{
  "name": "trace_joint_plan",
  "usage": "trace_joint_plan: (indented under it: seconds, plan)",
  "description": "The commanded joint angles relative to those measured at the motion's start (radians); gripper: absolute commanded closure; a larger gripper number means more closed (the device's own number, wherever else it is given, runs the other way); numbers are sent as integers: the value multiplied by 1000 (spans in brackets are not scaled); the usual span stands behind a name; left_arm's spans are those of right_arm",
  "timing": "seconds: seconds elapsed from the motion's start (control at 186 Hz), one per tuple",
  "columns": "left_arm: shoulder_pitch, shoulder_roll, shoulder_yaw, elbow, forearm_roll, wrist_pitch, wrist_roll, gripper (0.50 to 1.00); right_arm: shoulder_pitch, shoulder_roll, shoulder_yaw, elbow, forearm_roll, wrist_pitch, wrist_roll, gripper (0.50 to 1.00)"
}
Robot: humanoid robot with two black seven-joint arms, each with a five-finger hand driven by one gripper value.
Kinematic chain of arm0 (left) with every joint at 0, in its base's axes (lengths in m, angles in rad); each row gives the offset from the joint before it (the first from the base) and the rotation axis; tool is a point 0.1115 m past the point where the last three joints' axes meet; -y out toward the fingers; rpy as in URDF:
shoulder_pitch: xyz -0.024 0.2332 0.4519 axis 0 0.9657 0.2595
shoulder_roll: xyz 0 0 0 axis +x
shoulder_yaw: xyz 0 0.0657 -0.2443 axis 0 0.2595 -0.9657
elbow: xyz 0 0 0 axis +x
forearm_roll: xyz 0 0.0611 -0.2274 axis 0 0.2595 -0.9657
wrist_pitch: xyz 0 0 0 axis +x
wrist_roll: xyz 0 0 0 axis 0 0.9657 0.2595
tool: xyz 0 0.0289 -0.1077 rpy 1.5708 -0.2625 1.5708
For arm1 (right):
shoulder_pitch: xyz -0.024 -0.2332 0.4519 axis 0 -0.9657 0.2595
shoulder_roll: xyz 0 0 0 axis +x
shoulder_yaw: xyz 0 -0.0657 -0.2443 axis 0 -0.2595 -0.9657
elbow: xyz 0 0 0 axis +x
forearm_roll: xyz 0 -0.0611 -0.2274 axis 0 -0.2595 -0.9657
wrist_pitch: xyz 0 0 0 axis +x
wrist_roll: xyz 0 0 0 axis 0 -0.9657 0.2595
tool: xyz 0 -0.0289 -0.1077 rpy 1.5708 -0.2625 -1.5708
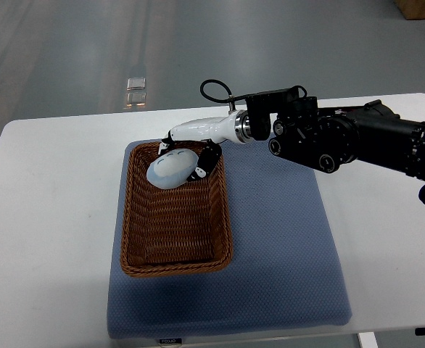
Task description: Place blue toy in brown basket
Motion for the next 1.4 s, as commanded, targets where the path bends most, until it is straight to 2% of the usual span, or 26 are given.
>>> trace_joint_plan:
  seconds: [0.0, 0.209, 0.375, 0.643, 0.788, 1.164, 1.394]
  plan:
    - [0, 0, 0, 0, 0, -1, 0, 500, -8, -2, 8, -2, 3, -10, -3, 607]
    - [0, 0, 1, 0, 0, 1, 0, 500, -34, -17, 52, -6, 79, -48, -9, 595]
    - [0, 0, 1, 0, 0, -1, 0, 500, -43, -68, 132, -9, 254, -50, -78, 595]
    - [0, 0, 4, 0, 0, 1, 0, 500, -230, -148, 437, -109, 532, -64, -147, 595]
    - [0, 0, 3, 0, 0, -1, 0, 500, -342, -169, 632, -126, 647, -64, -178, 595]
    - [0, 0, 4, 0, 0, 1, 0, 500, -559, -155, 983, -124, 707, -64, -162, 595]
    - [0, 0, 7, 0, 0, 1, 0, 500, -659, -142, 1052, -113, 708, -51, -98, 595]
